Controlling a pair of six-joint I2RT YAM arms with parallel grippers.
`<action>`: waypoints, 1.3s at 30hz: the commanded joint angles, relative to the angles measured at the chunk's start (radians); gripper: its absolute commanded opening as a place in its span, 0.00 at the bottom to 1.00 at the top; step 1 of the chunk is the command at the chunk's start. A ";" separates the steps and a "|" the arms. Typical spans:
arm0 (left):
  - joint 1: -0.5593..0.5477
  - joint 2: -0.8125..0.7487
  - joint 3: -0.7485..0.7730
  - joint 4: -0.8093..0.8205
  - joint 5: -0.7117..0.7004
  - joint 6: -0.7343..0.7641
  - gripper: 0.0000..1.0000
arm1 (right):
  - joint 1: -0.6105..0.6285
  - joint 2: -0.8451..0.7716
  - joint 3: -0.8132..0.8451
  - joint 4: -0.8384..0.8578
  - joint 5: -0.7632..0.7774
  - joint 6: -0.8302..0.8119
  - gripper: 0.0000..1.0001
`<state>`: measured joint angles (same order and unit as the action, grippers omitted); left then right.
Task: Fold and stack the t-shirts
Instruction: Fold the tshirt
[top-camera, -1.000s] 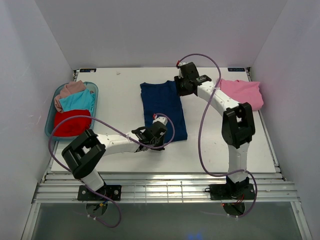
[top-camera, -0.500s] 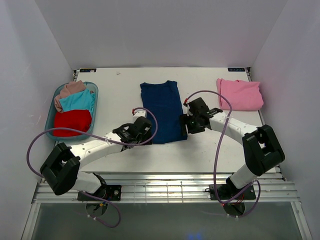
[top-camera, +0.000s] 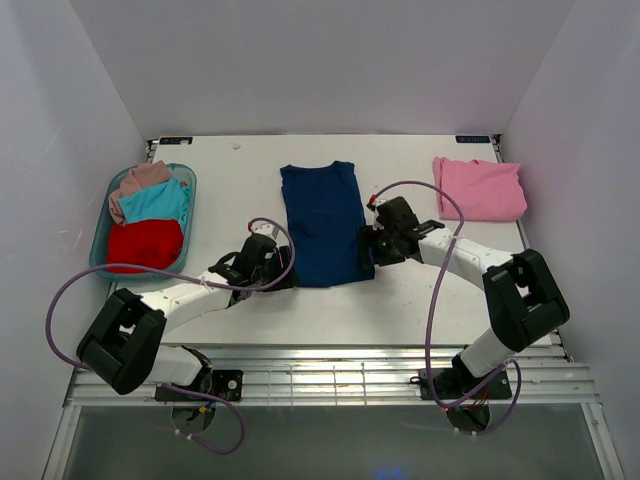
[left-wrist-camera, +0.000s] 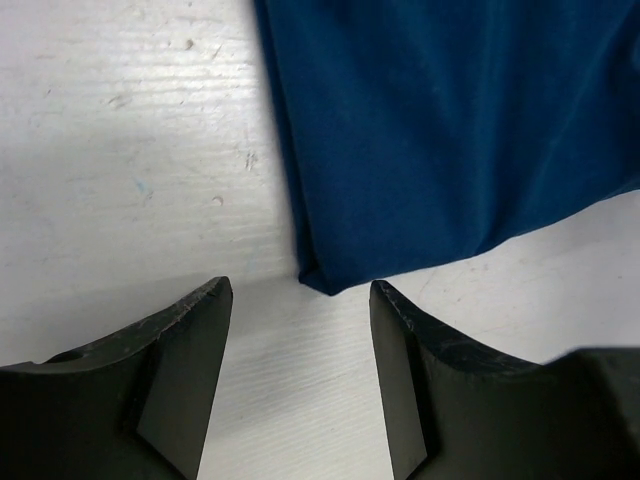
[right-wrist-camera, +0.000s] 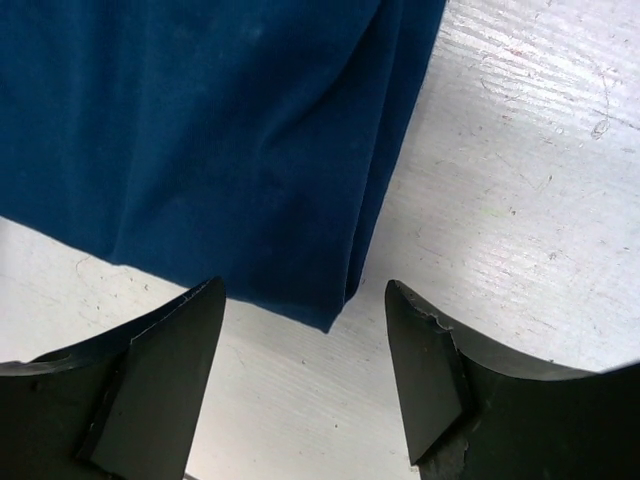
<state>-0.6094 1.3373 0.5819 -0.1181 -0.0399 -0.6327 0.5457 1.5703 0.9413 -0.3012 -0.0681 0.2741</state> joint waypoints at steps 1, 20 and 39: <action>0.011 0.000 -0.011 0.107 0.066 -0.002 0.68 | 0.003 0.017 -0.030 0.053 0.007 0.014 0.71; 0.030 0.100 0.035 -0.012 0.003 0.024 0.63 | 0.003 0.068 -0.098 0.100 -0.001 0.036 0.68; 0.030 0.144 0.030 -0.006 0.086 0.018 0.44 | 0.042 0.060 -0.174 0.112 -0.010 0.068 0.41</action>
<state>-0.5831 1.4445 0.6178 -0.0883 -0.0017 -0.6254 0.5709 1.6073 0.8177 -0.1085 -0.0822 0.3305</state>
